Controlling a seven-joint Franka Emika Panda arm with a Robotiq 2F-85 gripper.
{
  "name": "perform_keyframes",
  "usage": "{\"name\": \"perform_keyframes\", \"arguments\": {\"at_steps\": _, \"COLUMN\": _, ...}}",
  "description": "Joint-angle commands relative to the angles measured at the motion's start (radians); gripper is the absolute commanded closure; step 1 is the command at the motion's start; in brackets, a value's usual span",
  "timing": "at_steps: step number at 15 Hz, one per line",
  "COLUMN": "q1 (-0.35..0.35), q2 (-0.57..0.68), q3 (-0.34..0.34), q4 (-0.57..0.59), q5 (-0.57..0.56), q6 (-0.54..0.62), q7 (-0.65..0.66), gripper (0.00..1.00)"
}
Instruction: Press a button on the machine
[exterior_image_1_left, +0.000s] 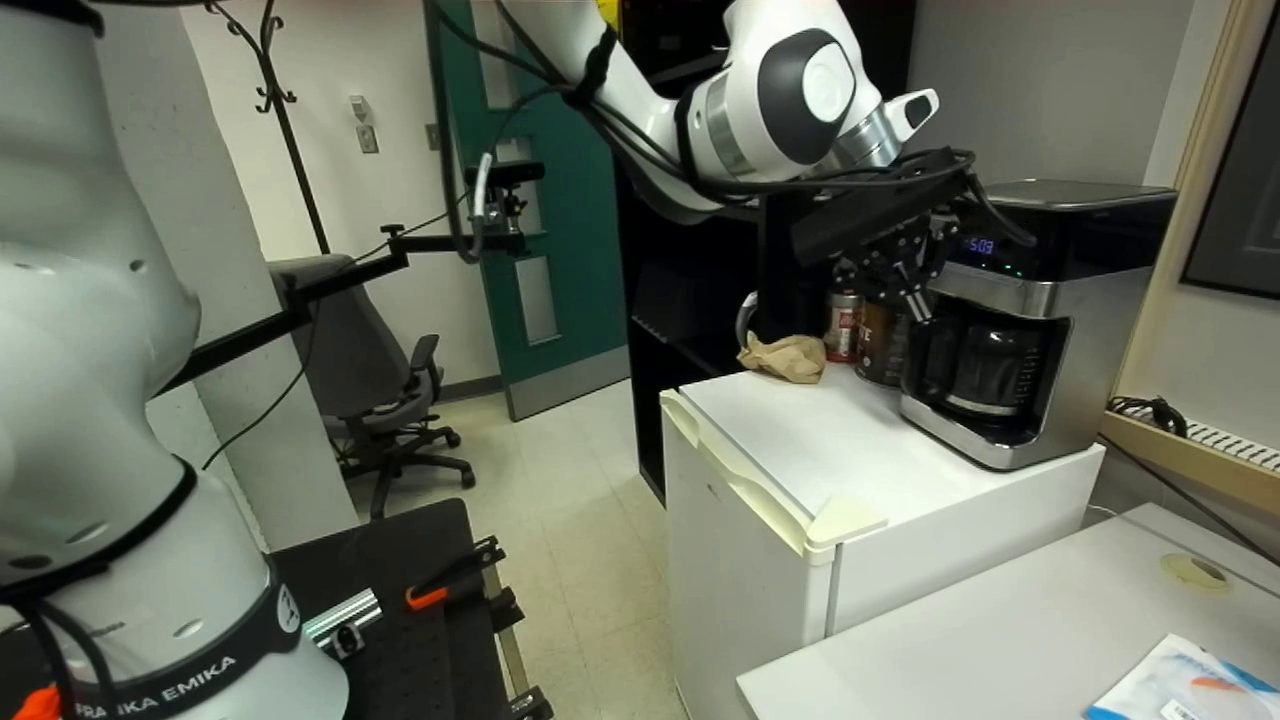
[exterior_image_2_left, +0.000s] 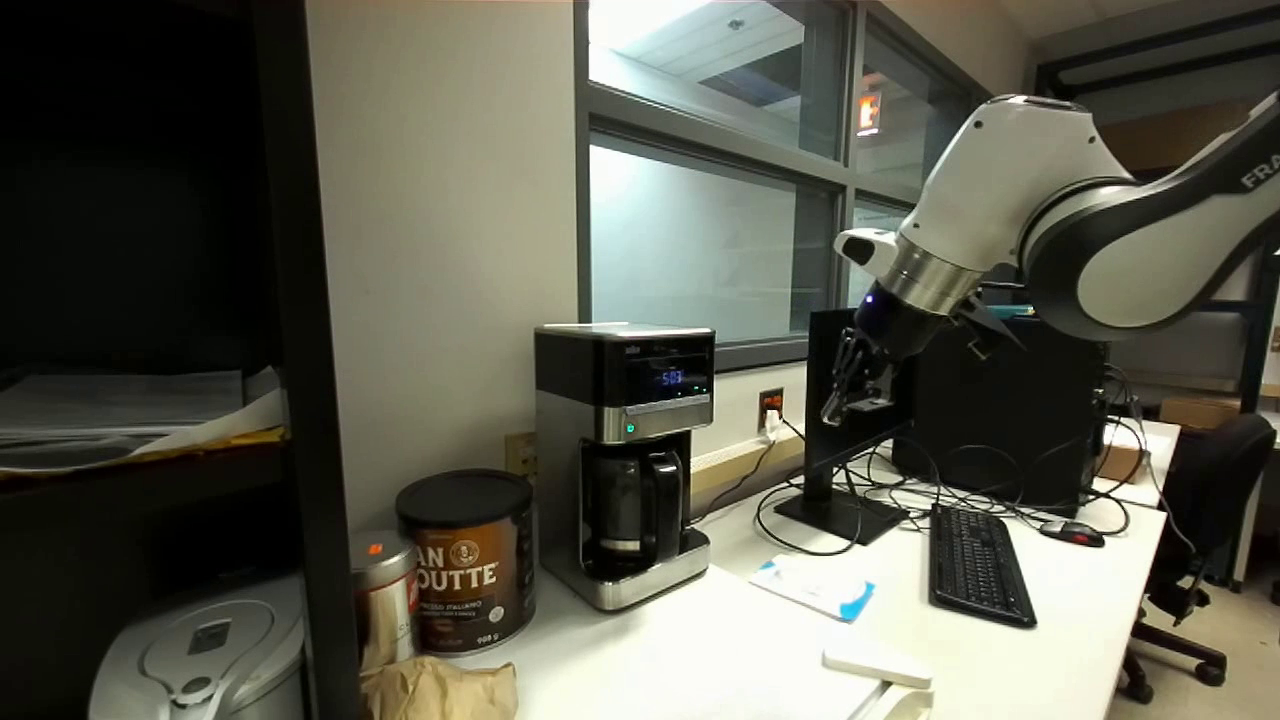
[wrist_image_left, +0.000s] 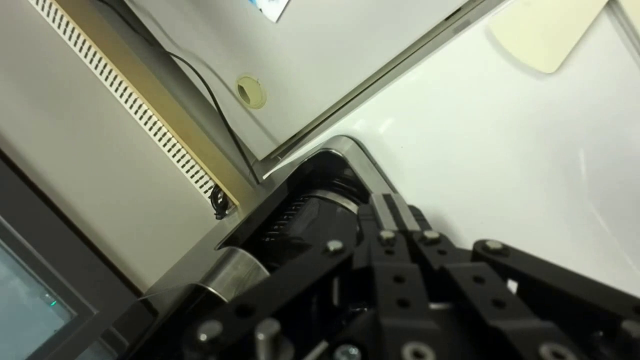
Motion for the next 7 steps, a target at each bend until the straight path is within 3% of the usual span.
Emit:
{"name": "perform_keyframes", "arguments": {"at_steps": 1, "q1": 0.009, "q2": -0.115, "q3": -0.006, "q4": -0.135, "q5": 0.055, "q6": -0.004, "q7": -0.046, "gripper": 1.00}}
{"name": "perform_keyframes", "arguments": {"at_steps": 7, "q1": 0.018, "q2": -0.202, "q3": -0.014, "q4": -0.244, "q5": 0.042, "q6": -0.004, "q7": -0.029, "gripper": 1.00}}
